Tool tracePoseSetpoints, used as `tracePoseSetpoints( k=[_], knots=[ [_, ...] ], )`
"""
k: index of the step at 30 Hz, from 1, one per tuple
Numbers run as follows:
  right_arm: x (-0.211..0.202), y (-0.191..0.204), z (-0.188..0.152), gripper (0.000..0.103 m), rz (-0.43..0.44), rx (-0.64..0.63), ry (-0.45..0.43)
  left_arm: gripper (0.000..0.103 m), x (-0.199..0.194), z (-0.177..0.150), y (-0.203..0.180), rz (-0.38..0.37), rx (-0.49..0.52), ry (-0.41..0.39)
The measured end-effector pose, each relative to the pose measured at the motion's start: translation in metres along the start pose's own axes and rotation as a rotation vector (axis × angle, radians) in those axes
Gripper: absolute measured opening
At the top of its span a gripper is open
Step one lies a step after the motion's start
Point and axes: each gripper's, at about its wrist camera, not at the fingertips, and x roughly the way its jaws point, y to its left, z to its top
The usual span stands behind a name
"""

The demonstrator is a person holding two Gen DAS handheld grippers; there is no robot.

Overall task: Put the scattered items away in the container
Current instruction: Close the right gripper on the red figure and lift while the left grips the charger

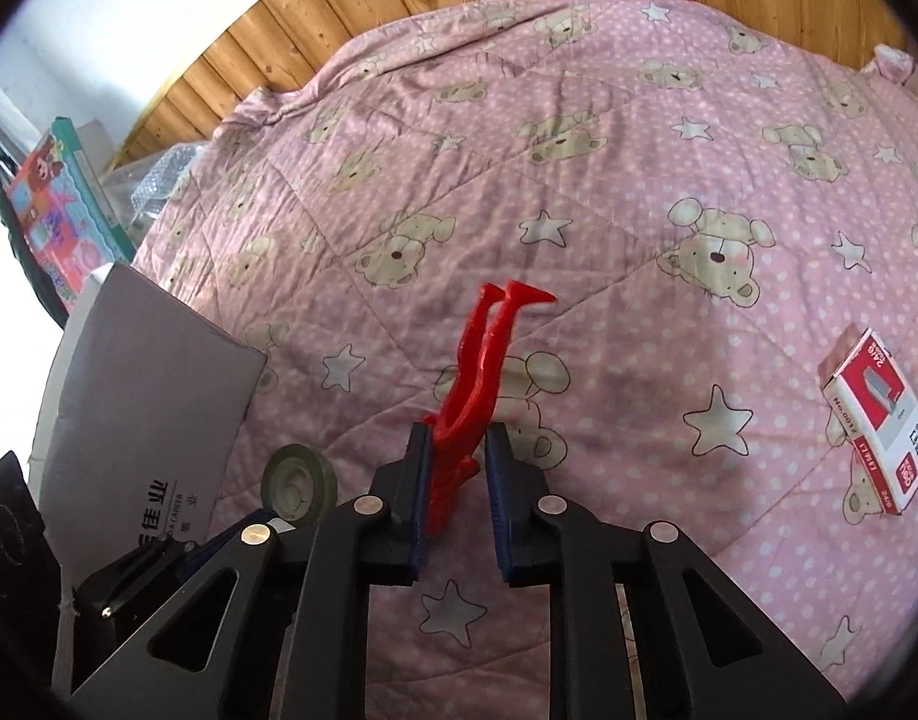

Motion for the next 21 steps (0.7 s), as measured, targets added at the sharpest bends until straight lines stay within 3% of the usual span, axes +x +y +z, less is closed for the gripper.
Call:
tracePoseSetpoints(
  k=[21],
  knots=[
    [-0.055, -0.004, -0.028, 0.014, 0.023, 0.076, -0.061, 0.037, -0.031, -0.008, -0.021, -0.020, 0.047, -0.009]
  ],
)
